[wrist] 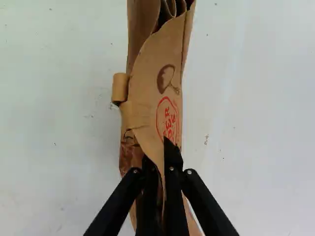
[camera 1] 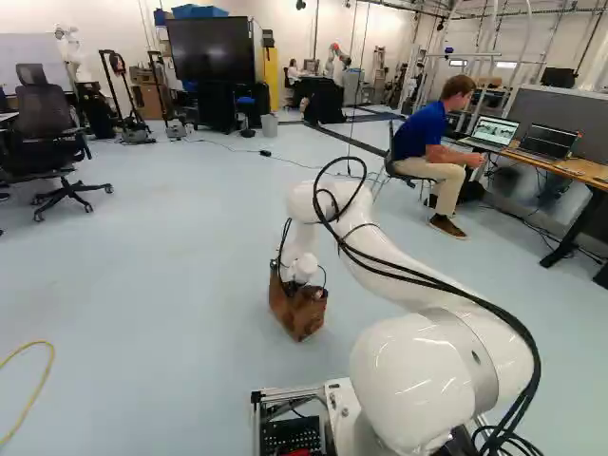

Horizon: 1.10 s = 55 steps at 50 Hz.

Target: Pick up the grocery bag from the ground

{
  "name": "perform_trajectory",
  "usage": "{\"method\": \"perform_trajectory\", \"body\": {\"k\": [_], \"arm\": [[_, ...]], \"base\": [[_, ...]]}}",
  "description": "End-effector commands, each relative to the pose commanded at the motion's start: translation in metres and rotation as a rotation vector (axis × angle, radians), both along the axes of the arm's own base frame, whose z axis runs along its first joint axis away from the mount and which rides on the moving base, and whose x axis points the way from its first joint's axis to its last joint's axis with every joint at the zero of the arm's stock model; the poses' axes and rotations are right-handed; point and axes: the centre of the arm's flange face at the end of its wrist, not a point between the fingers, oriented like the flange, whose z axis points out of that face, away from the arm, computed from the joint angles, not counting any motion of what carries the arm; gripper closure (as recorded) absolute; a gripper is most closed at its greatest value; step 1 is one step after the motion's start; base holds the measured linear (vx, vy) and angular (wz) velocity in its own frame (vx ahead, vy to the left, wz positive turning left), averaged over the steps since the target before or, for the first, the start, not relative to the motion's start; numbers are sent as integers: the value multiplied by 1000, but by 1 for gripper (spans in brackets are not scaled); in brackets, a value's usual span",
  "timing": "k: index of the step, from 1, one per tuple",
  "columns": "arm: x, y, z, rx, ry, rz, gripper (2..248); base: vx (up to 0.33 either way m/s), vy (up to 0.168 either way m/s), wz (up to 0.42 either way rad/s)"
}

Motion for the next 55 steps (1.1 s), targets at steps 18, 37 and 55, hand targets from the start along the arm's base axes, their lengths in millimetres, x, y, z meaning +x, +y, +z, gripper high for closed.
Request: {"method": "perform_trajectory", "body": {"k": [18,37,55], "arm": [[0,0,48,1,-9,0,228],[-3,0,101,4,-26,0,228],[-7,-1,150,7,-51,0,228]], "base": [[0,0,0],[0,0,0],[0,0,0]]}}
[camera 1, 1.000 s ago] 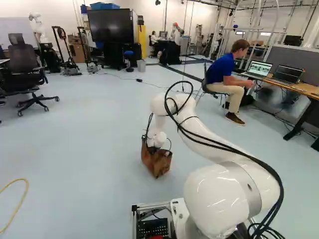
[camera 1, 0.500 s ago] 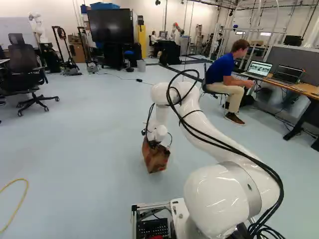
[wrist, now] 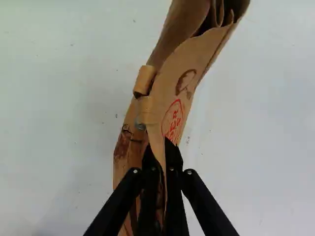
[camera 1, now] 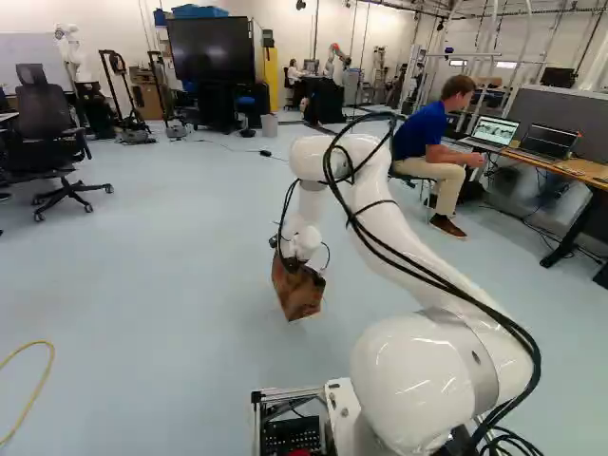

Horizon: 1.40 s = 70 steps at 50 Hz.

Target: Pick up the grocery bag from the ground

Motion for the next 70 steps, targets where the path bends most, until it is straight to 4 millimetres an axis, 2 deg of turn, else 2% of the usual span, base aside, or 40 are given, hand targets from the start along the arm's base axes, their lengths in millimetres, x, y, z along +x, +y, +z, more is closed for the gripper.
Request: {"method": "perform_trajectory", "body": {"k": [70], "arm": [[-28,-4,183,22,-160,0,228]], "base": [[0,0,0]]}}
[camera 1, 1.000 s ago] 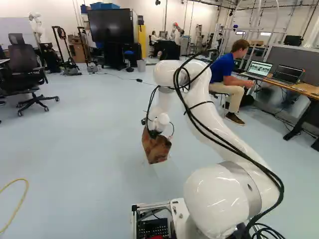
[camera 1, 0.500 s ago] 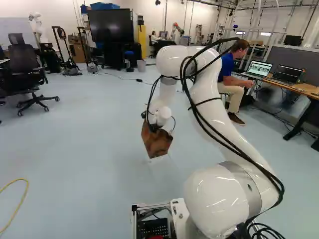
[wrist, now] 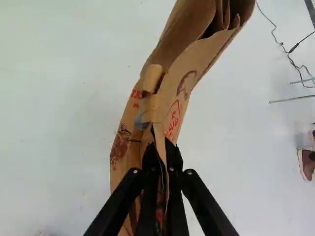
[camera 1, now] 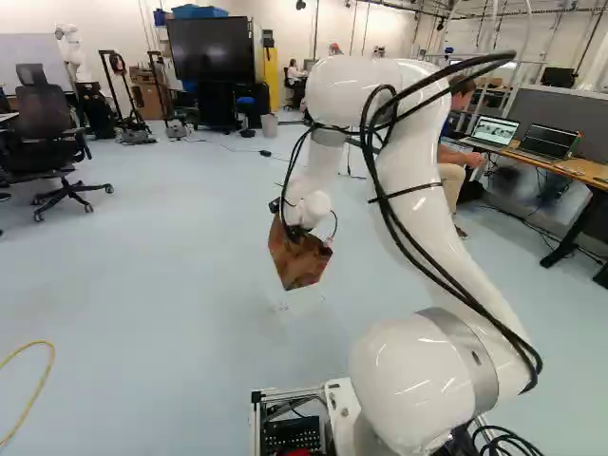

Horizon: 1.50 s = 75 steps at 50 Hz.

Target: Pick up the grocery bag from the ground

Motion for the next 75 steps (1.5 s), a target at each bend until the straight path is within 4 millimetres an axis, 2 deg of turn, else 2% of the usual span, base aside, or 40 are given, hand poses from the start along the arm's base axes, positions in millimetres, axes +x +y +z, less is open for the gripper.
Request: {"method": "perform_trajectory", "body": {"k": [28,54,75], "arm": [[-14,-2,65,12,-86,0,228],[-18,-4,73,18,-99,-7,228],[-35,-11,87,44,-133,-42,228]], "base": [[0,0,0],[0,0,0],[0,0,0]]}}
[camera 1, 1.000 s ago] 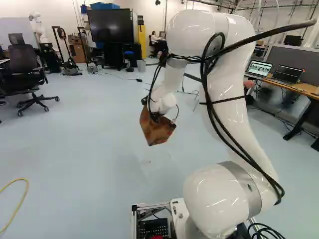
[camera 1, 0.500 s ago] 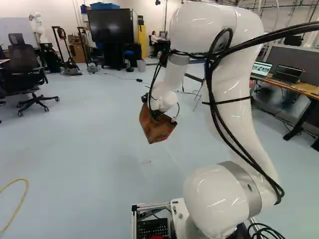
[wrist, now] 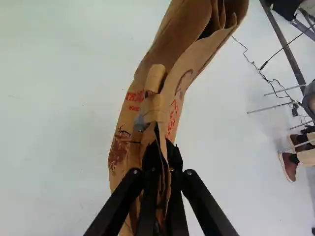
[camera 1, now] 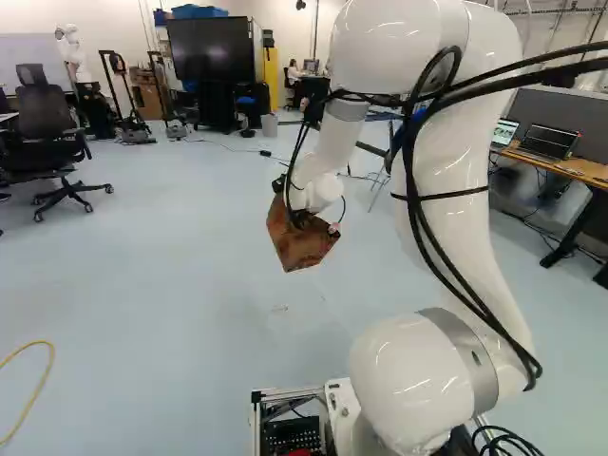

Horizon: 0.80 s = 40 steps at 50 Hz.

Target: Pick up the grocery bag from the ground

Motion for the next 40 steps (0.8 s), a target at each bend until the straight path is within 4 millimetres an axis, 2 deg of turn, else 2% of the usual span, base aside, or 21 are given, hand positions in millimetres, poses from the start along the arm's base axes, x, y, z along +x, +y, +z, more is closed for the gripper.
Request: {"method": "perform_trajectory", "body": {"k": [21,40], "arm": [[-32,-13,23,51,-62,-59,228],[-76,-29,46,120,-144,-132,228]], "base": [[0,0,0],[0,0,0]]}}
